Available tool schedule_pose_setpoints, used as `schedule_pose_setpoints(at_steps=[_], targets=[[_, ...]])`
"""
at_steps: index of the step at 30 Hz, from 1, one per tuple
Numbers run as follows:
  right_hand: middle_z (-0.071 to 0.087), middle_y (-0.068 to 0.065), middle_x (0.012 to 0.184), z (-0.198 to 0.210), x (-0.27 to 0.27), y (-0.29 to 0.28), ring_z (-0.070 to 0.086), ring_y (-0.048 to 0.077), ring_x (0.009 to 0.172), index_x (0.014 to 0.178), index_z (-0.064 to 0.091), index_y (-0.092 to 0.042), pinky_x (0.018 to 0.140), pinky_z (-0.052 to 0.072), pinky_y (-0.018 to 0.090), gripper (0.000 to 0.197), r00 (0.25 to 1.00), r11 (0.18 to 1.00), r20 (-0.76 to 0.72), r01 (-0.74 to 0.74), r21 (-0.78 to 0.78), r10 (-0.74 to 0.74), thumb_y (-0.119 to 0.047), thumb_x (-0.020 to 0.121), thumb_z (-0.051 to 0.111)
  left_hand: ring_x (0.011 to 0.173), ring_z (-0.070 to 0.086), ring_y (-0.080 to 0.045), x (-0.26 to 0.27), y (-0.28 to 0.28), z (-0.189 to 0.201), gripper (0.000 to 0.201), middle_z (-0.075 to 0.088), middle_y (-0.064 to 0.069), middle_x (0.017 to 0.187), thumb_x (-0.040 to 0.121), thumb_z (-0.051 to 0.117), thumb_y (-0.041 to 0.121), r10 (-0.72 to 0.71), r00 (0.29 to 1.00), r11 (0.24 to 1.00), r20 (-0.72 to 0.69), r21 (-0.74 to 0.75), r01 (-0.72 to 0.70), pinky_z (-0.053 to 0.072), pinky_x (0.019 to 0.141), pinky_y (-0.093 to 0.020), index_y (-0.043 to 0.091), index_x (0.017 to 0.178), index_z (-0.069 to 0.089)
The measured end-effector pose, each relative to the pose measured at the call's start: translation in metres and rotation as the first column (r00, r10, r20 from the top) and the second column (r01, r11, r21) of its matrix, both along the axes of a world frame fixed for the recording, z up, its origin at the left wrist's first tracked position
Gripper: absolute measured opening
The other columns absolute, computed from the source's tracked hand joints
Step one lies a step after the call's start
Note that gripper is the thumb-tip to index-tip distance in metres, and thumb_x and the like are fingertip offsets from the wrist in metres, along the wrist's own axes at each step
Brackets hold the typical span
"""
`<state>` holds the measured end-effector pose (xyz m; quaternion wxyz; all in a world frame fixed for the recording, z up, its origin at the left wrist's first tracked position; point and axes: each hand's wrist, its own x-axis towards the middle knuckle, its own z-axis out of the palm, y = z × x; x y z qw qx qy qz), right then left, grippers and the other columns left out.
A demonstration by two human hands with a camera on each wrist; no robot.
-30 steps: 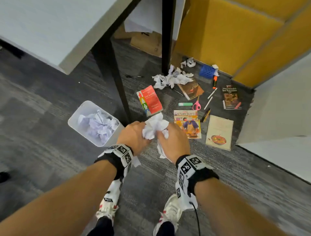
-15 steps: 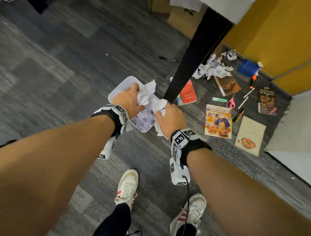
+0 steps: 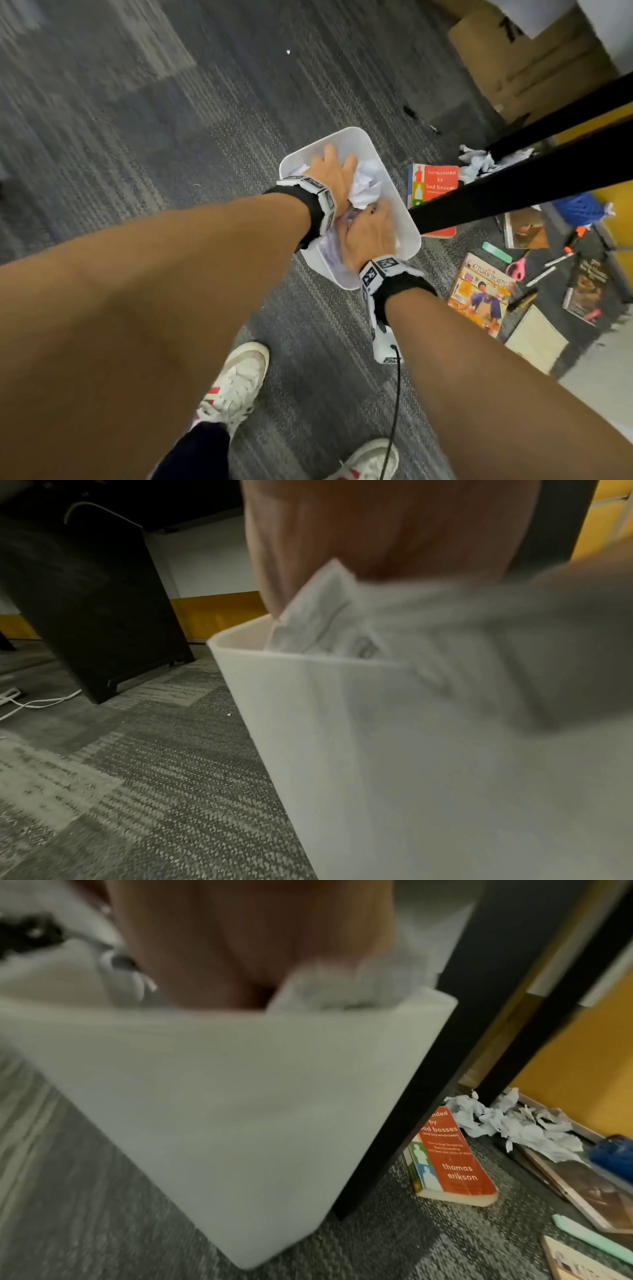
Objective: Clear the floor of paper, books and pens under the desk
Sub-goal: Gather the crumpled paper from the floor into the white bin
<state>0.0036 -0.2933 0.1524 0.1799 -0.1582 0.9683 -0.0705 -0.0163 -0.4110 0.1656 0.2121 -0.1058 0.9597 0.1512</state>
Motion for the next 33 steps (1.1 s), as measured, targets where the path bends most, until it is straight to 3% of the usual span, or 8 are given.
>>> schedule_pose_setpoints(at_steps=[4,7,9,11,17,22,29,33], targets=[[0.048,0.016,0.121,-0.017,0.006,-0.002,0.047,0.036,0.112,0.133,0.041,-0.002,0.088,0.038,0.043,0.066,0.997,0.979,0.050,-0.068,0.193,0.059,-0.049,0.087,0.034,0.125,0.044,-0.042,-0.003,0.005,-0.030,0.075,0.027,-0.020,0.144,0.083,0.057,0.055,0.210,0.976,0.971,0.060,0.101,-0.216,0.037,0.101,-0.050,0.010,0.136,0.031],[0.042,0.017,0.130,-0.017,-0.005,-0.001,0.045,0.037,0.118,0.142,0.024,0.001,0.092,0.039,0.043,0.071,0.978,0.977,0.199,-0.105,0.188,0.067,-0.036,0.090,0.054,0.107,0.055,-0.045,-0.004,0.010,-0.033,0.063,0.045,-0.021,0.125,0.077,0.059,0.050,0.306,0.952,0.934,0.003,0.190,-0.301,0.045,0.090,-0.047,0.004,0.118,0.046],[0.049,0.020,0.126,-0.009,-0.012,-0.003,0.053,0.039,0.112,0.136,0.028,0.000,0.086,0.043,0.042,0.062,0.976,0.997,0.214,-0.044,0.065,0.029,-0.025,0.089,0.059,0.103,0.057,-0.040,-0.005,0.004,-0.023,0.050,0.049,-0.021,0.116,0.081,0.056,0.038,0.226,0.974,0.963,-0.013,0.151,-0.222,0.048,0.085,-0.044,0.001,0.113,0.049],[0.058,0.019,0.118,0.008,-0.018,-0.004,0.059,0.039,0.106,0.130,0.036,-0.004,0.081,0.043,0.040,0.052,0.987,0.999,0.157,-0.028,0.038,0.022,-0.021,0.088,0.061,0.118,0.050,-0.036,-0.007,-0.001,-0.012,0.046,0.046,-0.018,0.126,0.093,0.051,0.030,0.060,0.996,0.997,0.065,0.035,-0.062,0.044,0.097,-0.043,0.000,0.127,0.044],[0.070,0.015,0.106,0.060,-0.017,0.006,0.065,0.036,0.101,0.106,0.071,-0.013,0.080,0.051,0.038,0.026,0.996,0.993,-0.036,0.085,0.086,-0.083,-0.030,0.091,0.058,0.124,0.048,-0.034,-0.002,-0.011,0.045,0.070,0.052,-0.015,0.134,0.088,0.039,0.061,0.088,0.991,0.991,0.097,0.093,-0.097,0.042,0.101,-0.043,0.008,0.131,0.051],[0.069,0.014,0.105,0.098,0.009,0.022,0.064,0.035,0.097,0.100,0.070,-0.012,0.076,0.048,0.037,0.021,0.960,0.961,-0.082,0.260,-0.094,-0.268,-0.020,0.093,0.052,0.121,0.050,-0.036,0.032,-0.014,0.094,0.052,0.052,-0.017,0.130,0.096,0.036,0.043,0.247,0.969,0.965,-0.025,0.100,-0.243,0.045,0.098,-0.046,0.005,0.129,0.049],[0.058,0.009,0.106,0.149,0.051,0.085,0.060,0.032,0.094,0.092,0.067,-0.012,0.070,0.037,0.032,0.015,0.952,0.941,-0.006,0.301,-0.151,-0.305,-0.018,0.091,0.053,0.114,0.055,-0.034,0.099,0.044,0.137,0.043,0.053,-0.013,0.127,0.094,0.046,0.025,0.076,0.997,0.992,0.034,0.103,-0.079,0.046,0.089,-0.042,0.009,0.134,0.041],[0.059,0.008,0.108,0.172,0.065,0.155,0.060,0.026,0.097,0.091,0.065,-0.013,0.078,0.045,0.033,0.012,0.956,0.948,0.046,0.293,-0.129,-0.289,-0.018,0.091,0.054,0.109,0.059,-0.034,0.115,0.105,0.153,0.035,0.057,-0.012,0.122,0.093,0.049,0.024,0.005,0.997,0.979,0.072,0.201,-0.020,0.051,0.088,-0.043,0.010,0.124,0.049]])
